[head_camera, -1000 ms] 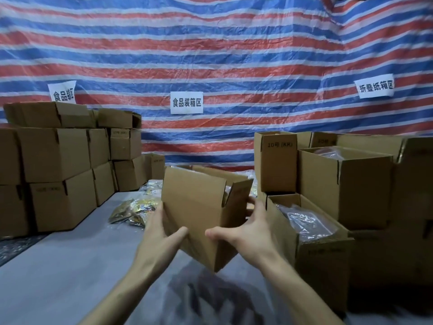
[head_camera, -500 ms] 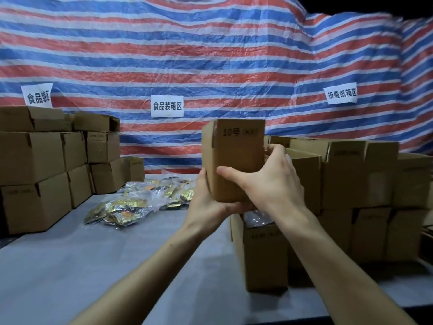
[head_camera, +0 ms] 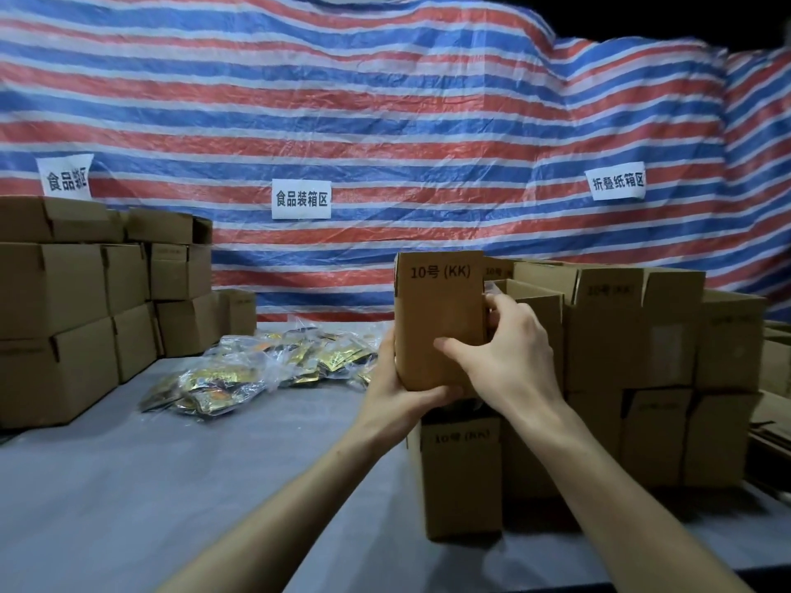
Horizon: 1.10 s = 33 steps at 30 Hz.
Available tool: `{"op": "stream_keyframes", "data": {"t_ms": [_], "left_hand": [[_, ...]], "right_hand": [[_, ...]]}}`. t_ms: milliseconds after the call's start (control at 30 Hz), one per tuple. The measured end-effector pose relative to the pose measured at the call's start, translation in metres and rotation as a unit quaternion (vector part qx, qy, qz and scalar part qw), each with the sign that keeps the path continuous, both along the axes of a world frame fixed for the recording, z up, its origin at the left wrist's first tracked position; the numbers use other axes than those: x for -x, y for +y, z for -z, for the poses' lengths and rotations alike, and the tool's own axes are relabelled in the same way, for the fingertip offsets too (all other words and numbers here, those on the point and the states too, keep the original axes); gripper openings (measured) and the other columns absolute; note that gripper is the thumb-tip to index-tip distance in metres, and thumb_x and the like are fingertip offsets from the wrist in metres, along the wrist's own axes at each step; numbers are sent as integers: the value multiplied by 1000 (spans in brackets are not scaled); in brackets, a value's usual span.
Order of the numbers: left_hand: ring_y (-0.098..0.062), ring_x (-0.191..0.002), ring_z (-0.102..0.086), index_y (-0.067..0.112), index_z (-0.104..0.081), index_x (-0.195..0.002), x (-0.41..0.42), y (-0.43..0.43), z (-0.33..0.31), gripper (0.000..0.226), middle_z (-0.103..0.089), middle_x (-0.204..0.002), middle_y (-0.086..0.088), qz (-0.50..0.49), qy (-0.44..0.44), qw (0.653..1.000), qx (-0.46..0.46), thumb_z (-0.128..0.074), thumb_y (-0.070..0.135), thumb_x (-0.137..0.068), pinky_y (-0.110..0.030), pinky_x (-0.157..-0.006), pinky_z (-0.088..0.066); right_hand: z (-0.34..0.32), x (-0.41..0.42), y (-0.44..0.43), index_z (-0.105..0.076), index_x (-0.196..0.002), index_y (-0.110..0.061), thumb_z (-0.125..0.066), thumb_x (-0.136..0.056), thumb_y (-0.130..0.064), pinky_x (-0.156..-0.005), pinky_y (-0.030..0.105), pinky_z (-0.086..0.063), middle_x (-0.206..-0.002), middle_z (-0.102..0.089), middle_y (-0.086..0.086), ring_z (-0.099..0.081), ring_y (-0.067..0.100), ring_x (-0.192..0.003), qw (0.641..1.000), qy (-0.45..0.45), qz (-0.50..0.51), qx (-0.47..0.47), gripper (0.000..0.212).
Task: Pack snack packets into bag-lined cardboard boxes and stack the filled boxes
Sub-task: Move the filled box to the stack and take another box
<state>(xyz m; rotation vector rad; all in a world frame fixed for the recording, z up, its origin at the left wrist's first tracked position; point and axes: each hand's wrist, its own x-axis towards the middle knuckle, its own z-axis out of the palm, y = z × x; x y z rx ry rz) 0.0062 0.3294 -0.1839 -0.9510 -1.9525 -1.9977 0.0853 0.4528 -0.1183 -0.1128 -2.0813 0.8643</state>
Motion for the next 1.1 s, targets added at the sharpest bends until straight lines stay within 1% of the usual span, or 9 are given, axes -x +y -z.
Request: {"op": "stream_keyframes", "data": {"t_ms": [100, 267, 433, 533, 667, 767, 900, 1033, 1100], "left_hand": [[-16, -119, -63, 25, -35, -149, 3, 5, 10, 96, -55, -135, -3, 2, 3, 1000, 1, -88, 17, -69, -37, -92, -60], [-20, -123, -61, 30, -32, -149, 8, 9, 16, 99, -53, -137, -3, 4, 2, 1000, 10, -88, 21, -68, -44, -94, -59], [-19, -122, -62, 26, -37, -149, 11, 10, 19, 98, -56, -136, -4, 0, -2, 1000, -2, -90, 17, -67, -43, -96, -58], [-16, -121, -62, 31, -36, -149, 13, 12, 20, 99, -56, -136, 0, 1, 4, 1000, -1, -90, 18, -68, -43, -95, -59], [-13, -119, -63, 34, -36, -148, 12, 14, 19, 96, -57, -133, 5, 3, 2, 1000, -6, -91, 18, -71, -37, -93, -60], [-11, -118, -64, 33, -35, -148, 13, 15, 19, 97, -59, -133, 4, 8, -5, 1000, -14, -91, 13, -72, -36, -93, -60], [-7, -118, -62, 29, -29, -151, 11, 14, 16, 102, -55, -133, 9, 19, -8, 1000, -1, -91, 11, -73, -30, -93, -59], [-11, -121, -61, 26, -25, -152, 8, 7, 9, 104, -53, -136, 4, 37, -21, 999, 11, -91, 12, -73, -36, -98, -57], [-14, -119, -63, 25, -29, -151, 5, 3, 3, 102, -56, -136, -1, 45, -29, 999, 10, -91, 17, -71, -37, -96, -58]], "right_hand": [[8, 4, 3, -49, -140, -24, -86, -77, -40, -86, 36, -55, -114, -46, -9, -57, 17, -109, 1000, -5, 4, 4, 75], [18, 9, 8, -49, -137, -24, -87, -76, -39, -76, 27, -48, -112, -44, -10, -49, 9, -99, 1000, 13, 9, 6, 73], [18, 9, 12, -52, -136, -22, -87, -76, -35, -77, 25, -46, -112, -45, -11, -50, 9, -99, 999, 36, 10, -7, 71], [21, 7, 13, -52, -136, -22, -86, -78, -35, -77, 25, -47, -112, -46, -10, -51, 10, -99, 999, 40, 8, -11, 69], [20, 7, 12, -53, -139, -20, -83, -82, -30, -82, 29, -52, -113, -46, -10, -55, 12, -102, 998, 54, 6, -8, 65], [17, 9, 12, -54, -138, -19, -83, -83, -28, -85, 34, -55, -113, -47, -9, -60, 18, -105, 999, 50, 1, -5, 63], [20, 9, 12, -52, -138, -21, -82, -83, -29, -77, 26, -51, -115, -50, -6, -59, 16, -102, 999, 49, 4, 3, 63], [18, 9, 11, -44, -137, -23, -82, -83, -33, -66, 17, -44, -121, -51, -1, -53, 13, -98, 1000, 28, 12, -3, 67], [16, 7, 8, -41, -137, -25, -82, -81, -35, -68, 23, -50, -121, -50, -1, -52, 13, -97, 999, 26, 24, -13, 70]]}}
